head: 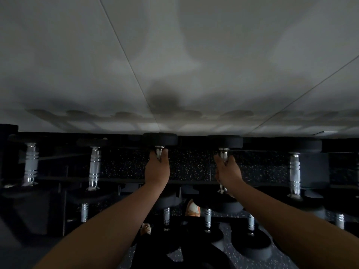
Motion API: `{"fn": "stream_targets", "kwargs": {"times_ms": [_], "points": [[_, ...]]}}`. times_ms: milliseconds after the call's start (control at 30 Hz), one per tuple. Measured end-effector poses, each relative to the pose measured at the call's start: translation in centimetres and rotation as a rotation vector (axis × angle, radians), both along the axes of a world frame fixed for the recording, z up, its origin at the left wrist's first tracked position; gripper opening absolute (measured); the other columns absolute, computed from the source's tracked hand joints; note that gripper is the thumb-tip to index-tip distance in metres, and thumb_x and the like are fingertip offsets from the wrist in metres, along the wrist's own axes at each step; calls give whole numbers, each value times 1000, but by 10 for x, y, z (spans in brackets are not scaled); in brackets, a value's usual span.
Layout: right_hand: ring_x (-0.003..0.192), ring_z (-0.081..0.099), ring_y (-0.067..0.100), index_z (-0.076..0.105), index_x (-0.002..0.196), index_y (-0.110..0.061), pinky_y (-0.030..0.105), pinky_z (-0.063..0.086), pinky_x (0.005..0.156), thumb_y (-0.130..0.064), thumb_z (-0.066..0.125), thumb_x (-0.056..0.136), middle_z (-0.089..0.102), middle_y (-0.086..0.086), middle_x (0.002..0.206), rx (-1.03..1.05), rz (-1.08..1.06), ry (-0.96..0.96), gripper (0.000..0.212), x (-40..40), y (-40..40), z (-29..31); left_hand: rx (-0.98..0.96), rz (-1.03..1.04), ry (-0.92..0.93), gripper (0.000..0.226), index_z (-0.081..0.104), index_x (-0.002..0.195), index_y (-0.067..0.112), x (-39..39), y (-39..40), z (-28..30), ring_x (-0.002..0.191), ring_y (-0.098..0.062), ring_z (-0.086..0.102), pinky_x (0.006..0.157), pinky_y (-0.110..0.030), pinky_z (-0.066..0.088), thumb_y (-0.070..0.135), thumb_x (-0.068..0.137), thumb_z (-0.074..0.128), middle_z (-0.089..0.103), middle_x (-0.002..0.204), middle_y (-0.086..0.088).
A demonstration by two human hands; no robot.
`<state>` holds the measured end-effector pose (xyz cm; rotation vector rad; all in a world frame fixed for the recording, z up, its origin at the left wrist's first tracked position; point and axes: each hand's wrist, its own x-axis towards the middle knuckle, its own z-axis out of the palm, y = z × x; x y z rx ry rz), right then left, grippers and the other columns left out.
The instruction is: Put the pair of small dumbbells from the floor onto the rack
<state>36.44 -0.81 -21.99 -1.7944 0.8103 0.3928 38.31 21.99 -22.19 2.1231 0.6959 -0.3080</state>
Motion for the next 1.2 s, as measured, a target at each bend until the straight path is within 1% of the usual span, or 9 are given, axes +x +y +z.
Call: {"fn": "stream_targets", "kwargs": {"times_ms": [133, 233, 367, 500, 600, 733, 833, 1000, 1200], "points": [[55, 61, 22, 47, 87, -28, 36, 51, 54, -57, 58, 86, 64, 5, 72, -26, 28, 0, 30, 0, -2, 1, -3, 0, -1, 56, 41, 134, 15, -1, 0, 0, 99, -39, 61, 76, -34, 41, 56, 95, 40, 63, 104, -12], [54, 62, 18, 46, 90, -26, 32, 50, 51, -54, 56, 90, 64, 5, 74, -30, 44, 11, 30, 0, -3, 4, -10, 3, 1, 56, 43, 130, 13, -2, -1, 1, 85, -31, 59, 72, -33, 38, 57, 95, 40, 55, 94, -3], [78, 66, 31, 44, 106, -15, 46, 56, 71, -54, 54, 92, 65, 12, 91, -66, 68, 48, 43, 0, 0, 6, -15, 12, 29, 60, 43, 130, 14, -2, 0, 3, 78, -23, 52, 71, -34, 37, 61, 94, 38, 55, 95, -4], [79, 58, 27, 41, 109, -13, 34, 41, 71, -53, 54, 92, 60, 16, 104, -132, 112, 76, 45, -1, 5, 12, -8, -4, 27, 57, 47, 123, 12, -2, 2, 7, 73, -24, 54, 68, -33, 37, 60, 94, 39, 61, 94, -8], [103, 56, 38, 44, 127, -5, 36, 42, 82, -43, 54, 95, 53, 24, 123, -195, 224, 106, 51, 0, 8, 18, 1, -45, 16, 50, 49, 120, 14, -6, 5, 13, 82, -28, 60, 70, -35, 41, 56, 95, 40, 64, 99, -12], [115, 53, 42, 36, 131, -2, 37, 39, 82, -50, 57, 91, 49, 26, 133, -189, 149, 153, 66, 1, 15, 32, -8, -66, -2, 40, 54, 112, 14, -9, 12, 21, 84, -30, 62, 74, -39, 49, 49, 96, 44, 64, 97, -12], [119, 50, 45, 33, 136, -2, 41, 43, 89, -51, 58, 91, 44, 28, 139, -255, 168, 167, 71, -3, 23, 44, -3, -78, -52, 36, 56, 104, 17, -12, 18, 30, 77, -22, 60, 61, -30, 42, 49, 96, 44, 62, 86, -1], [129, 42, 46, 25, 151, -9, 49, 42, 103, -54, 54, 92, 33, 25, 149, -353, 202, 127, 79, -19, 43, 67, -66, -78, -95, 34, 59, 110, 21, -20, 35, 58, 85, -18, 59, 68, -30, 43, 47, 92, 47, 63, 99, 1], [141, 30, 32, 37, 147, -8, 43, 28, 115, -53, 54, 91, 31, 20, 155, -422, 301, -108, 74, -43, 86, 104, 2, -325, -261, 29, 63, 79, 22, -49, 90, 94, 86, -30, 63, 65, -34, 41, 36, 96, 44, 64, 80, -3]]}}
